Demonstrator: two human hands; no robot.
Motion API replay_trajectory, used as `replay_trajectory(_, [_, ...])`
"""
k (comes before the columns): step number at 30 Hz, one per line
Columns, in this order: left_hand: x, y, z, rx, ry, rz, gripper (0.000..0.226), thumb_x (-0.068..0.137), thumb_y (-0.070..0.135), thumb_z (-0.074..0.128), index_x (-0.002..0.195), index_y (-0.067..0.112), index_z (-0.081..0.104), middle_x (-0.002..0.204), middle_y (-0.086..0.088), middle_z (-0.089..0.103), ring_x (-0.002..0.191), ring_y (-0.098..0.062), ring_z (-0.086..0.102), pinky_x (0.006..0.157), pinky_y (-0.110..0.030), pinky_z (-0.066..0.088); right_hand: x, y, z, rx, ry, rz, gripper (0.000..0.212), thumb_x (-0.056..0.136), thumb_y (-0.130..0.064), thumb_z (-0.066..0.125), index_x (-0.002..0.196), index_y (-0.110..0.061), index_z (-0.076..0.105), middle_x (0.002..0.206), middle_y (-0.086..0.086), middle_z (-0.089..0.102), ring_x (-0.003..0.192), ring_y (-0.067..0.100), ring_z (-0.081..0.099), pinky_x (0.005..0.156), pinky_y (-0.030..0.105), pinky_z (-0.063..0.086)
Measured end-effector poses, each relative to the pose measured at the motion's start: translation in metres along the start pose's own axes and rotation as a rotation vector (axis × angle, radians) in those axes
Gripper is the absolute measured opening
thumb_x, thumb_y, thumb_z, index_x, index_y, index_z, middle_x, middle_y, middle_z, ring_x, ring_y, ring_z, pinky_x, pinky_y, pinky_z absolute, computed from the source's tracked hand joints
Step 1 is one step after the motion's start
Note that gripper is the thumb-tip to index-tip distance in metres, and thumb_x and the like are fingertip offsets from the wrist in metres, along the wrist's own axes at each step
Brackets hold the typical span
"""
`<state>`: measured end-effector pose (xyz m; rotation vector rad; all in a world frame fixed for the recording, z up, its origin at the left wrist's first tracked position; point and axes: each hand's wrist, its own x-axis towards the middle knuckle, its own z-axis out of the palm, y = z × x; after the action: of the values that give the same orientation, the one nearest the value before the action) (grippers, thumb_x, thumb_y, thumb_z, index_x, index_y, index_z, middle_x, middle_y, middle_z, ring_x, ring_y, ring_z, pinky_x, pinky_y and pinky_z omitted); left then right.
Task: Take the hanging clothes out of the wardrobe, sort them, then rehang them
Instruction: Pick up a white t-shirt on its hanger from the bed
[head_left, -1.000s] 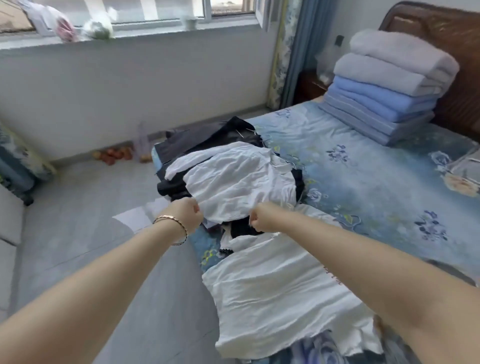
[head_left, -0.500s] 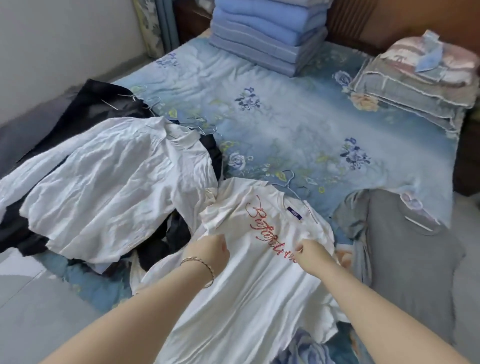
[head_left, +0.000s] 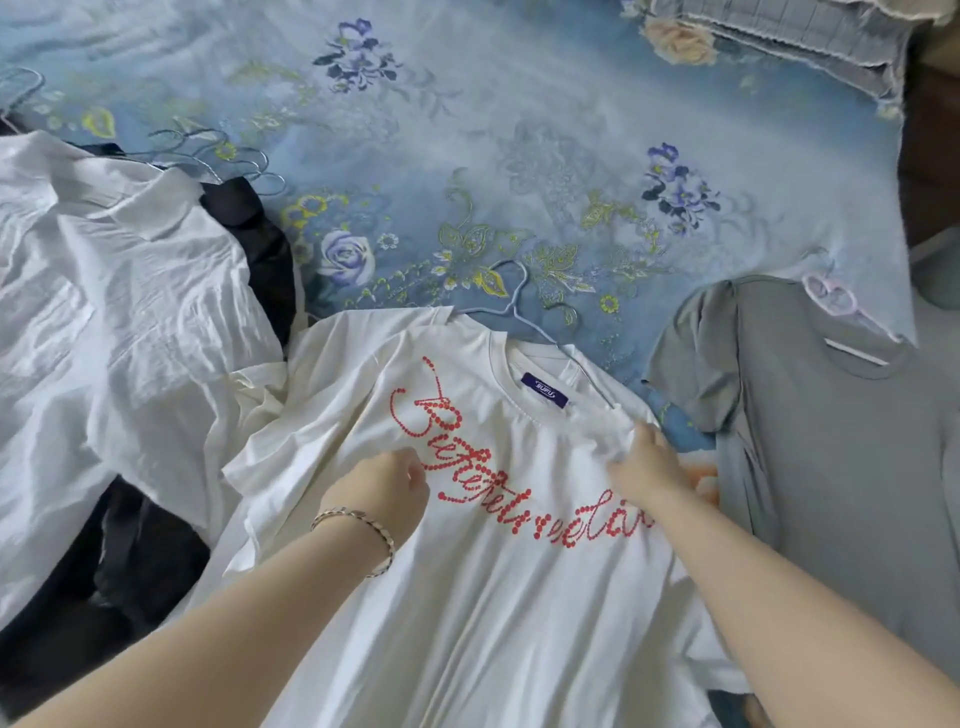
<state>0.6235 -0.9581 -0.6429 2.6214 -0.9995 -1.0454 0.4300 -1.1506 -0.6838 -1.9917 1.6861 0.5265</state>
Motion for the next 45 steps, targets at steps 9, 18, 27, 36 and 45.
replay_trajectory(9, [0.024, -0.003, 0.007, -0.150, -0.104, -0.085, 0.026, 0.092, 0.016, 0.039, 0.073, 0.033, 0.047, 0.090, 0.004, 0.064, 0.084, -0.018, 0.064, 0.078, -0.031, 0.055, 0.042, 0.000, -0.010, 0.269, -0.045, 0.033, 0.038, 0.087, -0.021, 0.062, 0.122, -0.011, 0.051, 0.116, 0.009, 0.057, 0.115, 0.029, 0.053, 0.084, 0.028, 0.038])
replay_trajectory(18, [-0.007, -0.007, -0.031, -0.223, -0.068, -0.112, 0.029, 0.088, 0.011, 0.042, 0.069, 0.031, 0.048, 0.085, -0.003, 0.068, 0.083, -0.022, 0.065, 0.076, -0.031, 0.053, 0.003, -0.020, -0.059, 0.566, -0.207, 0.070, 0.024, 0.075, 0.003, 0.057, 0.097, -0.004, 0.066, 0.083, 0.010, 0.058, 0.078, 0.022, 0.053, 0.066, 0.027, 0.039])
replay_trajectory(27, [-0.104, -0.005, -0.114, -0.268, 0.035, -0.057, 0.030, 0.088, 0.012, 0.043, 0.067, 0.032, 0.048, 0.083, 0.000, 0.067, 0.080, -0.018, 0.064, 0.067, -0.022, 0.048, -0.140, -0.086, -0.125, 0.567, -0.214, -0.323, 0.038, 0.049, -0.011, 0.045, 0.085, -0.004, 0.059, 0.072, 0.003, 0.048, 0.063, 0.013, 0.040, 0.051, 0.021, 0.030])
replay_trajectory(36, [-0.274, -0.031, -0.208, -0.164, 0.282, -0.215, 0.027, 0.092, 0.016, 0.040, 0.068, 0.026, 0.050, 0.071, 0.006, 0.060, 0.068, -0.013, 0.056, 0.064, -0.025, 0.047, -0.321, -0.130, -0.200, 0.247, -0.157, -0.819, 0.016, 0.089, -0.001, 0.040, 0.092, -0.017, 0.042, 0.089, -0.006, 0.043, 0.070, 0.006, 0.039, 0.050, 0.009, 0.030])
replay_trajectory(45, [-0.489, -0.067, -0.223, -0.321, 0.593, -0.497, 0.026, 0.087, 0.012, 0.049, 0.064, 0.024, 0.051, 0.071, 0.003, 0.059, 0.071, -0.018, 0.058, 0.062, -0.022, 0.045, -0.505, -0.153, -0.225, 0.190, -0.363, -1.316, 0.021, 0.084, -0.009, 0.063, 0.087, -0.023, 0.047, 0.077, -0.009, 0.046, 0.067, 0.005, 0.046, 0.050, 0.006, 0.035])
